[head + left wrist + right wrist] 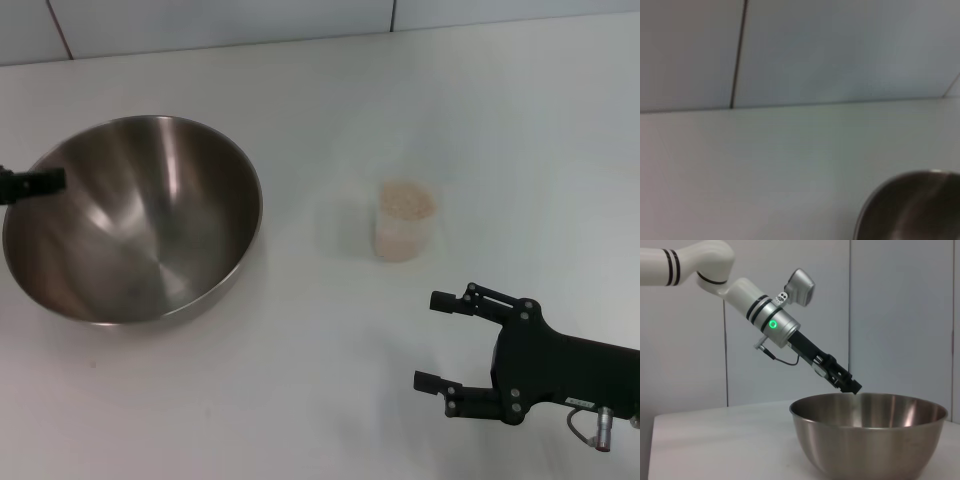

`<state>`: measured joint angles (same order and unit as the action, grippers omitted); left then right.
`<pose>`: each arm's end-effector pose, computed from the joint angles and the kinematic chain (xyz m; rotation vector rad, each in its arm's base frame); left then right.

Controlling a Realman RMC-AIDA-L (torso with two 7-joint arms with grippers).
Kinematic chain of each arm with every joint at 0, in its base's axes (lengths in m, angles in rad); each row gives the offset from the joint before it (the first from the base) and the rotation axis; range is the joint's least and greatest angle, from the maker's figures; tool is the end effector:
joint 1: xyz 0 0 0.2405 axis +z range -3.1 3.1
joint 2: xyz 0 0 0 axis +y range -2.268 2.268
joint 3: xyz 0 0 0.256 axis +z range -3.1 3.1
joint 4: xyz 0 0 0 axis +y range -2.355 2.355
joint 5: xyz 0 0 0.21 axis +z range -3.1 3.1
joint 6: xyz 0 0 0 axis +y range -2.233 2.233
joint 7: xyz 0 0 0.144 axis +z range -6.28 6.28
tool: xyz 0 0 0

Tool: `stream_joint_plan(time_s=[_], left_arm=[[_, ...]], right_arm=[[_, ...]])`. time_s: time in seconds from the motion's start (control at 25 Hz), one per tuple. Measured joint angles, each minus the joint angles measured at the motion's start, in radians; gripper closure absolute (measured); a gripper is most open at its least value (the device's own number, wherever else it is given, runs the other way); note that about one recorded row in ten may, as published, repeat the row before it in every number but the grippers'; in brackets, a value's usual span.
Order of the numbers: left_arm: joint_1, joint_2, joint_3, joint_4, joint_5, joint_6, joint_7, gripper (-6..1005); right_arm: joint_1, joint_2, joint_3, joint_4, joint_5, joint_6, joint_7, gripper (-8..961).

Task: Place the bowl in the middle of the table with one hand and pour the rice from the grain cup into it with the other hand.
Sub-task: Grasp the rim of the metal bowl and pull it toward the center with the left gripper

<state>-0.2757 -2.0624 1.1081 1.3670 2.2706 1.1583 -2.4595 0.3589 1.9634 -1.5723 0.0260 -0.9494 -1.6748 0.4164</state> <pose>-0.2704 0.3512 0.0716 -2.1291 -1.1917 -0.2115 0.3228 0.2045 -0.0406 -2.5903 0.2322 0.9173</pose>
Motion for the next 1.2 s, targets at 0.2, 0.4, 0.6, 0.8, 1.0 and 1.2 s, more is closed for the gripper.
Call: stream_joint_plan(time_s=[0.2,0.4,0.6,0.8,1.0,1.2], left_arm=[[-0.05,0.002,0.0,-0.091,0.017,0.017,0.025,159],[-0.071,0.002,0.0,-0.129,0.031,0.02,0.026,191],[-0.085,0.005,-0.005,-0.138,0.032,0.052,0.043,248],[-0.096,0.005,-0.015,-0.142,0.034,0.064,0.059,341],[-0.108,0.004,-0.013,-0.143,0.04,0.072,0.06,540],[-0.117,0.003,-0.015,-0.144,0.039,0.084,0.061,803]], right_arm=[[0.0,0.0,0.0,0.0,0.0,0.001,-0.001,123],[0.0,0.0,0.0,0.0,0.0,0.002,-0.001,123],[0.0,0.0,0.0,0.0,0.0,0.002,-0.001,123],[0.001,0.0,0.0,0.0,0.0,0.003,-0.001,123],[0.001,0.0,0.0,-0.001,0.0,0.003,-0.001,123],[0.0,0.0,0.0,-0.003,0.0,0.003,-0.002,123]])
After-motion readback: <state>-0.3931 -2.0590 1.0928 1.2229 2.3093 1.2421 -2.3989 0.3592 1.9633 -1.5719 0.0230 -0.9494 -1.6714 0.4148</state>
